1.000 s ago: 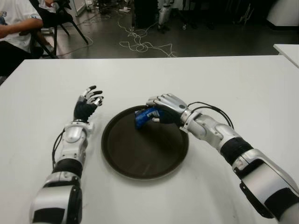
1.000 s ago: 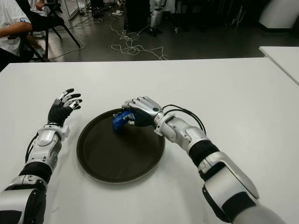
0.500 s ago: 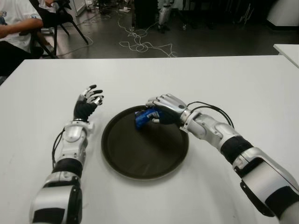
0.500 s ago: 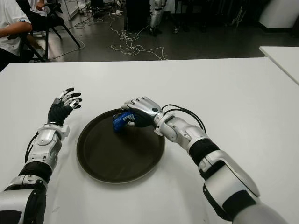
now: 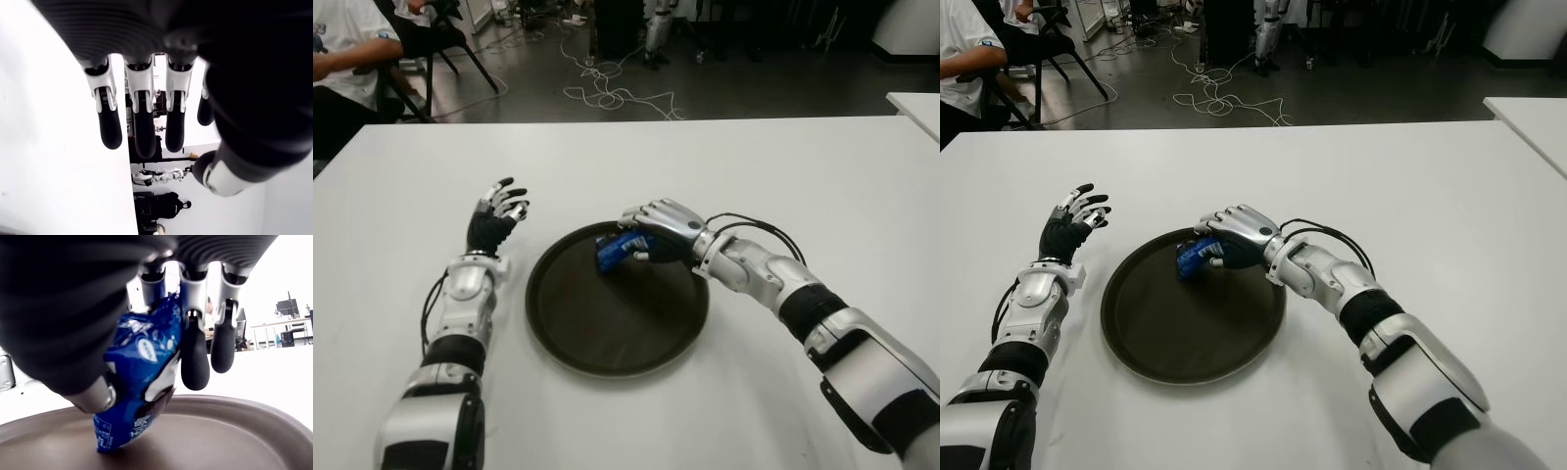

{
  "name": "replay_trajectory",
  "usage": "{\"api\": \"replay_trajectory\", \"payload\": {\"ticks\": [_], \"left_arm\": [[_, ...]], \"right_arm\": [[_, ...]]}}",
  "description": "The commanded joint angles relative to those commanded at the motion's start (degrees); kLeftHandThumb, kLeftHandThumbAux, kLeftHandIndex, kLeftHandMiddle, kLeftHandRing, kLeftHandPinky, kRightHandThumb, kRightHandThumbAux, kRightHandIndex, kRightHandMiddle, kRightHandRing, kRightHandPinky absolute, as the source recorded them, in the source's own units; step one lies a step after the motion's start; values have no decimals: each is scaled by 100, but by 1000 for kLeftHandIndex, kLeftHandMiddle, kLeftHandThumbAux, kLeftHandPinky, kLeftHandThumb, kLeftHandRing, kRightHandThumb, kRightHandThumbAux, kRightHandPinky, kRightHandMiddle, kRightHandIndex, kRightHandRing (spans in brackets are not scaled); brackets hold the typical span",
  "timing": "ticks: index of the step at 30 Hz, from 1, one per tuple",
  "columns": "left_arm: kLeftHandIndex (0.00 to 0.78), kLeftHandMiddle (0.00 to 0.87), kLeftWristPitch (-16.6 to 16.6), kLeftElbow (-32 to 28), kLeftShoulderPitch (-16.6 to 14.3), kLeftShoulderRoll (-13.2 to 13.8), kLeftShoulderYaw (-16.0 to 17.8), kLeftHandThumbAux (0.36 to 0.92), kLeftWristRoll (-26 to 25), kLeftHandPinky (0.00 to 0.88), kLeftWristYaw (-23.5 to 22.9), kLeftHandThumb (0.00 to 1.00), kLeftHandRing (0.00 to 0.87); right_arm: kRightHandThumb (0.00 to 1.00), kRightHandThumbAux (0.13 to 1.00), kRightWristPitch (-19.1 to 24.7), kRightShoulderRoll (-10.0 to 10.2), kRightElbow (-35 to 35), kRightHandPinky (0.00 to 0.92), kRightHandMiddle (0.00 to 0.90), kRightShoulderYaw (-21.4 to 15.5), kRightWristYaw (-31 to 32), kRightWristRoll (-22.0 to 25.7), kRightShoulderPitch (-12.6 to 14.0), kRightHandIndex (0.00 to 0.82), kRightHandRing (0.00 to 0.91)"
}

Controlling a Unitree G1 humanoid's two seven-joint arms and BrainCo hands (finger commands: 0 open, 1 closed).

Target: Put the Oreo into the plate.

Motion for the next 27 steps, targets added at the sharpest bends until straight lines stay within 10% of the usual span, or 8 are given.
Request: {"api": "replay_trajectory", "payload": {"ticks": [27], "left_arm": [[183, 272, 103, -16, -35, -22, 40, 757, -30, 300, 94, 302, 271]], "right_arm": [[687, 735, -81, -242, -687, 498, 510, -42, 271, 38, 225, 419, 509]]}}
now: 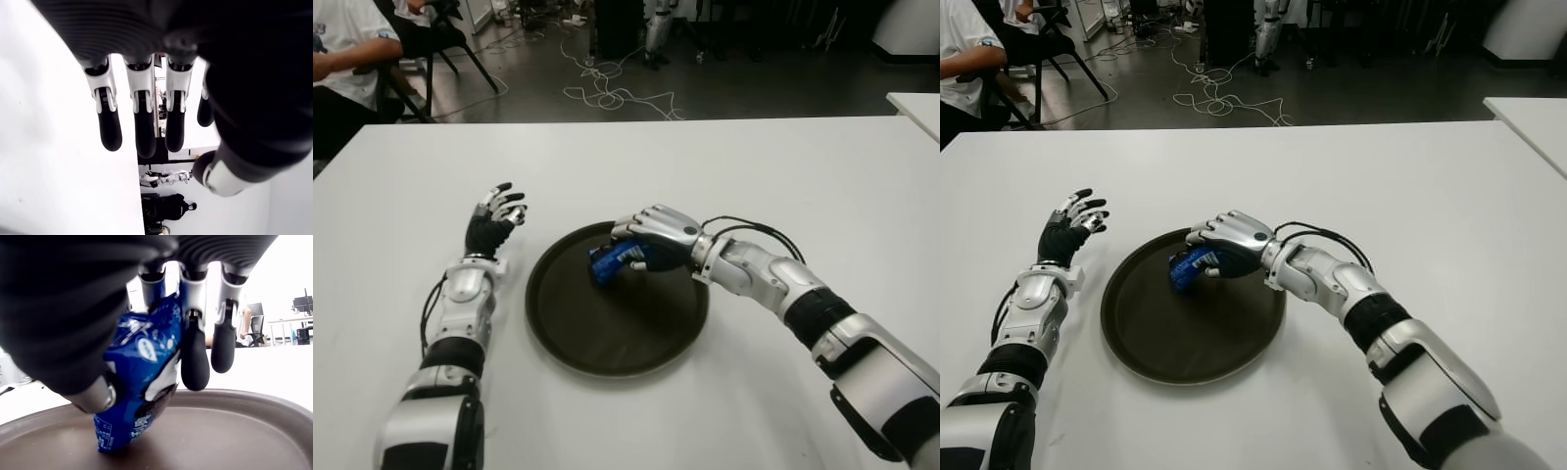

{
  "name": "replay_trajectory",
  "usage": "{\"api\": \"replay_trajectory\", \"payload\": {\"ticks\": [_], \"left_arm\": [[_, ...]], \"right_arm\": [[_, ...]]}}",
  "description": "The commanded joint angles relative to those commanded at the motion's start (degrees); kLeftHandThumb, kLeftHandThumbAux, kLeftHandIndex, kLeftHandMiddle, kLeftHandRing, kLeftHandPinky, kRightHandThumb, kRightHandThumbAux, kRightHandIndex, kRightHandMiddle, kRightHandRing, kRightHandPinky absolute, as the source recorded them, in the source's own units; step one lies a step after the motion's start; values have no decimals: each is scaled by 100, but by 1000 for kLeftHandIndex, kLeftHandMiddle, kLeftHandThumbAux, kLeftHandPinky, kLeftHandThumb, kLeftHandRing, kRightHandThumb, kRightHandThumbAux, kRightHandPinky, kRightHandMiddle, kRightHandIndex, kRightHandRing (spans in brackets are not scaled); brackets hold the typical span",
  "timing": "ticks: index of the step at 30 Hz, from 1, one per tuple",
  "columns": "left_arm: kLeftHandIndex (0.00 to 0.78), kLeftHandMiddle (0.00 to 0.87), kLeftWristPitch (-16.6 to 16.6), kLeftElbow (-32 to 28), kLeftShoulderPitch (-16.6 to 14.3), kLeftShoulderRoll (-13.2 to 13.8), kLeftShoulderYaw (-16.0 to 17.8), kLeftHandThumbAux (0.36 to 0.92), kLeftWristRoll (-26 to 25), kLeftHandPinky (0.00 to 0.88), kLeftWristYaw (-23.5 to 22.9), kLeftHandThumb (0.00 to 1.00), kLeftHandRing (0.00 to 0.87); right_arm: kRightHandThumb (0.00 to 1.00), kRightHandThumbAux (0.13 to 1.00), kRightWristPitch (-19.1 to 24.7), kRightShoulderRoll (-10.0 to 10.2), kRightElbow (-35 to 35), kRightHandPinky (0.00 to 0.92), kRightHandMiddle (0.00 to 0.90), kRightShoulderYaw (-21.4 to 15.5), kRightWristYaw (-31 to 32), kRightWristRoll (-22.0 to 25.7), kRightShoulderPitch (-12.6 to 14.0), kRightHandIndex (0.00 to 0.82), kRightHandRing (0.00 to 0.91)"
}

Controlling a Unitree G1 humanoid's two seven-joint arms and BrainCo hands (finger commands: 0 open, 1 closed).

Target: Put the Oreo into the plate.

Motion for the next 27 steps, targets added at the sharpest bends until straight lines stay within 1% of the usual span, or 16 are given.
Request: {"api": "replay_trajectory", "payload": {"ticks": [4, 8, 13, 18, 22, 27], "left_arm": [[184, 271, -7, -2, 5, 4, -2, 764, -1, 298, 2, 302, 271], [183, 270, -39, 6, 21, 6, 0, 759, 0, 297, 1, 295, 270], [185, 270, -53, 21, 19, 4, 8, 755, -8, 300, -3, 299, 272], [185, 270, -63, 39, 6, -2, 19, 748, -26, 303, -19, 315, 275], [183, 272, -104, -35, 50, -10, 18, 746, -29, 307, -23, 324, 277], [184, 276, -101, -29, 51, -5, 19, 743, -21, 313, -5, 318, 281]], "right_arm": [[687, 735, -20, -46, -68, 503, 520, 5, 18, -4, 36, 419, 519], [687, 735, -41, -79, -63, 503, 517, 22, 2, -11, 99, 419, 518], [688, 735, -101, -118, -79, 485, 502, 0, 82, 68, 171, 419, 499], [688, 735, -279, -254, -288, 494, 504, -147, 467, 409, 308, 419, 503], [689, 736, -421, -258, -387, 489, 503, -277, 859, 791, 418, 418, 496], [687, 737, -492, -257, -451, 492, 503, -410, 1101, 1059, 538, 417, 505]]}}
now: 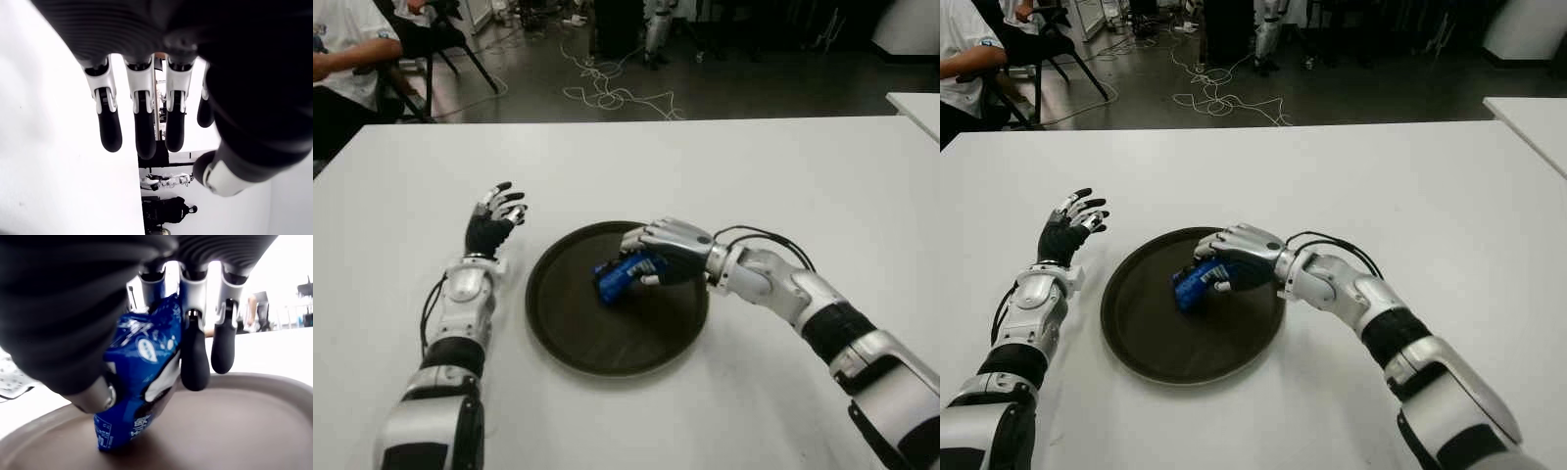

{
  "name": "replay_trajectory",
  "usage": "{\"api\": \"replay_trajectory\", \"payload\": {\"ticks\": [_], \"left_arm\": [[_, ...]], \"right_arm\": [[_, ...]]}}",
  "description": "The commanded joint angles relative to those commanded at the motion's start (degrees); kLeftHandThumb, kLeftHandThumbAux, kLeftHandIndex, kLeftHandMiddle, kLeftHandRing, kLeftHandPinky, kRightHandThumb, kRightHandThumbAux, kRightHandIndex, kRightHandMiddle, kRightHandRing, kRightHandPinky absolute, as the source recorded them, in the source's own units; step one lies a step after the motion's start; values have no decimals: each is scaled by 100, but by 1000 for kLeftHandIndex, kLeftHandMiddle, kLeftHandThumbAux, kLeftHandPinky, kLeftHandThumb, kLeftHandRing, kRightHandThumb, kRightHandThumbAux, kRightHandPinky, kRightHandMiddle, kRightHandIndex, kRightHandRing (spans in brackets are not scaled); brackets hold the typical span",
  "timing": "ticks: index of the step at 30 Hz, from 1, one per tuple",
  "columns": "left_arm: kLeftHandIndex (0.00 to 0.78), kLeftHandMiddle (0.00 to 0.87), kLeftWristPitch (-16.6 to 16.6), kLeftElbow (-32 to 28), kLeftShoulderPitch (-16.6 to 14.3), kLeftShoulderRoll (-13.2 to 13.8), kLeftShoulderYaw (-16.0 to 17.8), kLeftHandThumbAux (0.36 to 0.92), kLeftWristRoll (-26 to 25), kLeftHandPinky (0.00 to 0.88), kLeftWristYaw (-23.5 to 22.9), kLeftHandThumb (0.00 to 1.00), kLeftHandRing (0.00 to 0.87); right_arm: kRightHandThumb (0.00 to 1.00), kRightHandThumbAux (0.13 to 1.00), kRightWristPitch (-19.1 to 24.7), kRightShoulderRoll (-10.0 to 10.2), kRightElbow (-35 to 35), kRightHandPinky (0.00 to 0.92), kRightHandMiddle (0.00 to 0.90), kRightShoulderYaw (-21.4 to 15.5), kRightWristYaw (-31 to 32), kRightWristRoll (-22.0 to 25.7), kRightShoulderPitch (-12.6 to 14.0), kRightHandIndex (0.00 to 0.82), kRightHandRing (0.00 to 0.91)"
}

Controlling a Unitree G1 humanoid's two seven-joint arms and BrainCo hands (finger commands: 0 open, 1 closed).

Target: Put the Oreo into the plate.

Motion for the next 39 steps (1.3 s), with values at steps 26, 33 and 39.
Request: {"api": "replay_trajectory", "payload": {"ticks": [26, 33, 39], "left_arm": [[180, 269, 90, -74, 14, 38, 35, 719, -53, 312, -60, 334, 275], [188, 275, 32, -34, 1, 29, 50, 712, -54, 311, -33, 333, 281], [176, 266, 17, -49, 19, 27, 55, 705, -59, 307, -51, 306, 278]], "right_arm": [[684, 738, -281, -55, -606, 567, 606, -543, 591, 653, 546, 422, 604], [681, 738, -271, -117, -822, 589, 630, -687, 653, 709, 658, 423, 626], [682, 738, -255, -124, -944, 601, 643, -762, 771, 735, 712, 423, 638]]}}
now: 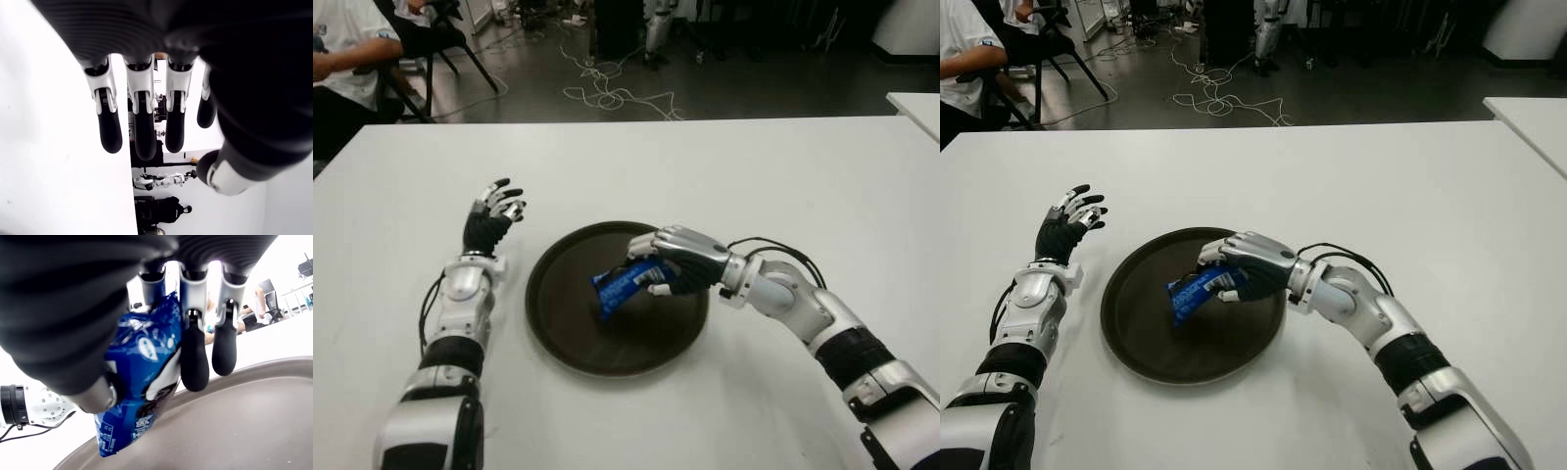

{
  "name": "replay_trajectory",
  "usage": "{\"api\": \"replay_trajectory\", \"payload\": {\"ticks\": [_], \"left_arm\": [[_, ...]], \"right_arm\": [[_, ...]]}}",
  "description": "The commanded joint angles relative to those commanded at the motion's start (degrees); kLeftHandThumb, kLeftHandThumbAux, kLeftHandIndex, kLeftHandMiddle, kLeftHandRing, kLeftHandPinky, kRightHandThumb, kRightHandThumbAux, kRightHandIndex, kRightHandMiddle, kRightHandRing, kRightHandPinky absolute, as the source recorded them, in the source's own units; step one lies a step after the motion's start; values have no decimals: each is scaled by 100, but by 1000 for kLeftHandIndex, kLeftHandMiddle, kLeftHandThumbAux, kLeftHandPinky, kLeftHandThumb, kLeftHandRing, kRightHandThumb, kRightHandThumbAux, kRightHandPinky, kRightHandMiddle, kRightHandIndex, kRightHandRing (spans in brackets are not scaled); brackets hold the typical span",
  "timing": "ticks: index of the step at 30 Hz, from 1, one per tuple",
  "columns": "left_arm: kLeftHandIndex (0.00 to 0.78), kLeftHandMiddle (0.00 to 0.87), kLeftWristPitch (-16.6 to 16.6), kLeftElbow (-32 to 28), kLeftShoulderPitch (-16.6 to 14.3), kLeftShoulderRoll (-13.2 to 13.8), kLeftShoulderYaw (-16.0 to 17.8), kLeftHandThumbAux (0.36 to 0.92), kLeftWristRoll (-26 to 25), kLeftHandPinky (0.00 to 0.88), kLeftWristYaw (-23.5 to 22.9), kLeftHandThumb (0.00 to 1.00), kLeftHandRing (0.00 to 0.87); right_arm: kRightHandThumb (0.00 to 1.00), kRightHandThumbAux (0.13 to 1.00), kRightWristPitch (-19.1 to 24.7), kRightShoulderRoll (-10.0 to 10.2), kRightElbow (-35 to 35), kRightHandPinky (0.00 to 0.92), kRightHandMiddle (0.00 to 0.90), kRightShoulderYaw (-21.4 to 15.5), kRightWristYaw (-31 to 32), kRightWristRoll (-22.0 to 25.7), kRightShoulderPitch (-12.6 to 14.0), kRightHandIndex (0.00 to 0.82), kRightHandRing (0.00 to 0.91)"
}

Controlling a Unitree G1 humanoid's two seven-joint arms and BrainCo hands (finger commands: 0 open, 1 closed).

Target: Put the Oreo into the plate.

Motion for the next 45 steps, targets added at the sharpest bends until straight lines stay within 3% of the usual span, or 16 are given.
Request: {"api": "replay_trajectory", "payload": {"ticks": [13, 19, 21, 23, 24, 26, 27, 29, 36, 45], "left_arm": [[168, 268, 69, -48, 24, 48, -25, 699, 24, 305, -43, 309, 276], [170, 269, 51, -74, 43, 61, -35, 701, 25, 306, -92, 315, 277], [171, 271, 40, -113, 64, 54, -35, 704, 20, 312, -106, 318, 279], [171, 272, 29, -127, 76, 50, -36, 705, 35, 314, -73, 319, 280], [173, 273, 22, -130, 80, 47, -37, 706, 49, 310, -44, 317, 278], [175, 274, 11, -107, 73, 49, -36, 709, 65, 306, -8, 314, 276], [176, 275, 10, -99, 69, 51, -35, 710, 66, 304, -6, 313, 276], [176, 275, 13, -90, 64, 54, -35, 711, 66, 303, -4, 311, 275], [173, 269, -1, -46, 47, 72, -40, 727, 67, 298, -31, 329, 269], [178, 274, 2, -33, 39, 58, -13, 736, 29, 312, -43, 326, 280]], "right_arm": [[680, 738, 135, -58, -294, 592, 623, -113, -20, -141, 127, 422, 619], [680, 740, 320, -91, -441, 466, 510, -105, 92, -191, 164, 417, 511], [670, 747, 354, -98, -455, 332, 382, -103, 93, -214, 175, 403, 377], [667, 749, 426, -107, -503, 287, 339, -95, 114, -255, 186, 398, 332], [431, 775, 472, -113, -532, 197, 249, -91, 129, -282, 191, 278, 238], [220, 796, 549, -130, -574, 109, 159, -69, 173, -341, 182, 163, 142], [141, 804, 565, -132, -584, 73, 121, -66, 184, -353, 181, 117, 102], [72, 810, 577, -133, -595, 42, 89, -63, 193, -377, 176, 77, 67], [4, 811, 478, -119, -509, 2, 10, -66, 15, -527, 149, 17, 4], [0, 831, 476, -94, -415, 0, 0, -79, -192, -645, 125, 15, 0]]}}
